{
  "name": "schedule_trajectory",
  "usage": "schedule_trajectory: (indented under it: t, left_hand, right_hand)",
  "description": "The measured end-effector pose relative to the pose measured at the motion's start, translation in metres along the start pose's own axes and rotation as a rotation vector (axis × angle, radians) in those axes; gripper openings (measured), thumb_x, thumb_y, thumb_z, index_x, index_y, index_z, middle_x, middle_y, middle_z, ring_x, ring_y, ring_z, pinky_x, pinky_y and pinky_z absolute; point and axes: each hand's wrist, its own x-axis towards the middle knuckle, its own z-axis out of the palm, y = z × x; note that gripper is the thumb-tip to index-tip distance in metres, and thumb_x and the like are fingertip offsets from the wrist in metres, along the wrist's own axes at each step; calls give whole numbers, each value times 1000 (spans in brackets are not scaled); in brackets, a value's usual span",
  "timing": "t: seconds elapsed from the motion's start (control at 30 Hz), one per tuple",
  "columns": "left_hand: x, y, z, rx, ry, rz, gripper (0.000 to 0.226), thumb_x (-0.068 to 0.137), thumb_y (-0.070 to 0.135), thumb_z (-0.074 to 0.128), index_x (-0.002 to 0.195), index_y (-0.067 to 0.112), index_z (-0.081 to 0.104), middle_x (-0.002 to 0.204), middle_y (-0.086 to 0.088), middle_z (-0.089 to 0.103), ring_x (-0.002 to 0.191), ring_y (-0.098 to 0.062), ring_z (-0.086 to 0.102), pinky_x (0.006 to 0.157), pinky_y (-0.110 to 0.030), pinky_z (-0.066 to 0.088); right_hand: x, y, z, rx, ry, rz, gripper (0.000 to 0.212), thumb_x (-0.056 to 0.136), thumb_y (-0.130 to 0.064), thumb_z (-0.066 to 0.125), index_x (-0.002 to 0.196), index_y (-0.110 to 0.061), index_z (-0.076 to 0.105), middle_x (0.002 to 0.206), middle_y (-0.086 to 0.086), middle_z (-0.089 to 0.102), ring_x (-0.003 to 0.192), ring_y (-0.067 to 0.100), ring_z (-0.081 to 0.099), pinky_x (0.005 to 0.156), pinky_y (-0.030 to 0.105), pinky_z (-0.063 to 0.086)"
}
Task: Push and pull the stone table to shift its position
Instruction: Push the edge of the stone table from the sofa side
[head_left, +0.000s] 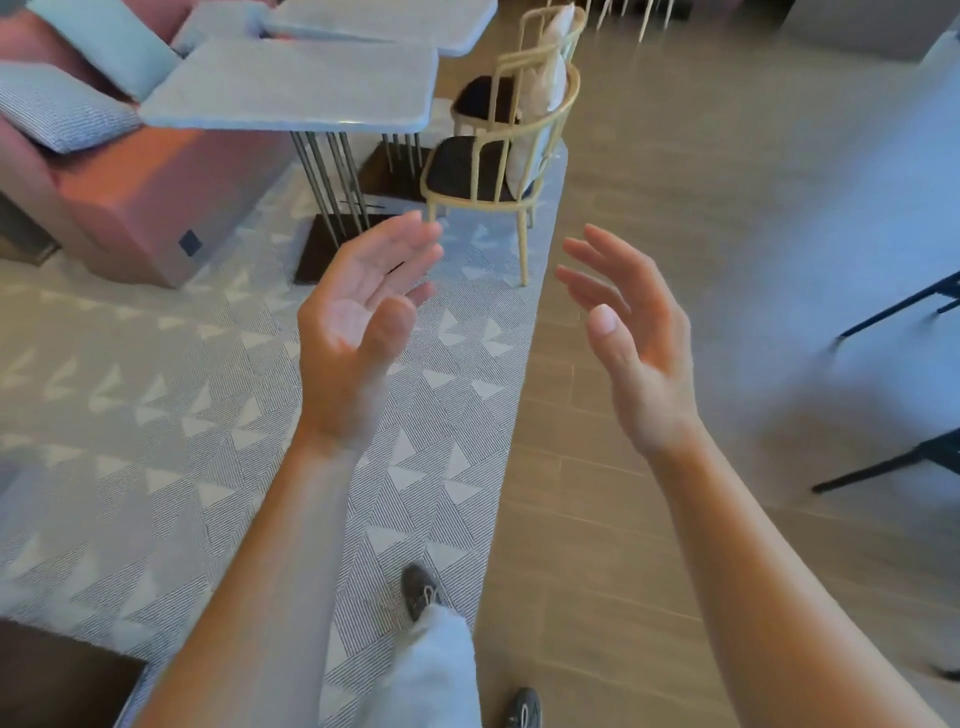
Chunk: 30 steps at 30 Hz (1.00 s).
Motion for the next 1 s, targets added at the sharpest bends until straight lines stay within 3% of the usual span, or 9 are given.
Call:
schedule_trajectory:
  t: [0.17, 0.4, 0.6, 0.8, 1.0]
  left_hand:
    - [85, -47, -37, -2, 39, 31, 70, 81, 78, 73, 135, 35, 67, 143, -2, 70, 140, -32, 63, 115, -51, 51]
    - [219, -80, -96, 25, 51, 53, 76, 78, 81, 72, 135, 32, 64, 142, 0, 69, 140, -30, 63, 115, -50, 51]
    - [303, -111, -128, 47, 49, 62, 70, 80, 80, 72, 133, 34, 66, 140, 2, 70, 139, -30, 64, 113, -47, 51]
    - [395, -162, -147, 75, 68, 60, 69, 79, 79, 73, 131, 35, 67, 138, 3, 71, 138, -31, 65, 115, -50, 51]
    - [495, -192, -167, 124, 94, 59, 68, 82, 75, 75, 133, 31, 67, 139, 0, 71, 139, -31, 64, 118, -57, 48]
  right_hand:
    - [93, 50, 30, -20, -31, -26, 89, 89, -74, 62, 147, -8, 50, 147, 15, 61, 132, 27, 66, 114, 45, 51]
    - [222, 96, 82, 17, -9, -24, 96, 91, -71, 63, 150, 3, 47, 148, 20, 60, 131, 31, 66, 111, 43, 53]
    - [304, 132, 108, 15, -23, -20, 95, 91, -72, 61, 150, 1, 48, 147, 16, 61, 129, 26, 68, 106, 32, 55]
    - [401, 187, 127, -16, -69, -62, 95, 90, -74, 60, 149, 0, 49, 147, 17, 61, 131, 26, 67, 112, 41, 54]
    - [514, 226, 147, 22, -101, -56, 96, 89, -77, 57, 149, -3, 51, 148, 11, 62, 132, 21, 66, 111, 36, 53]
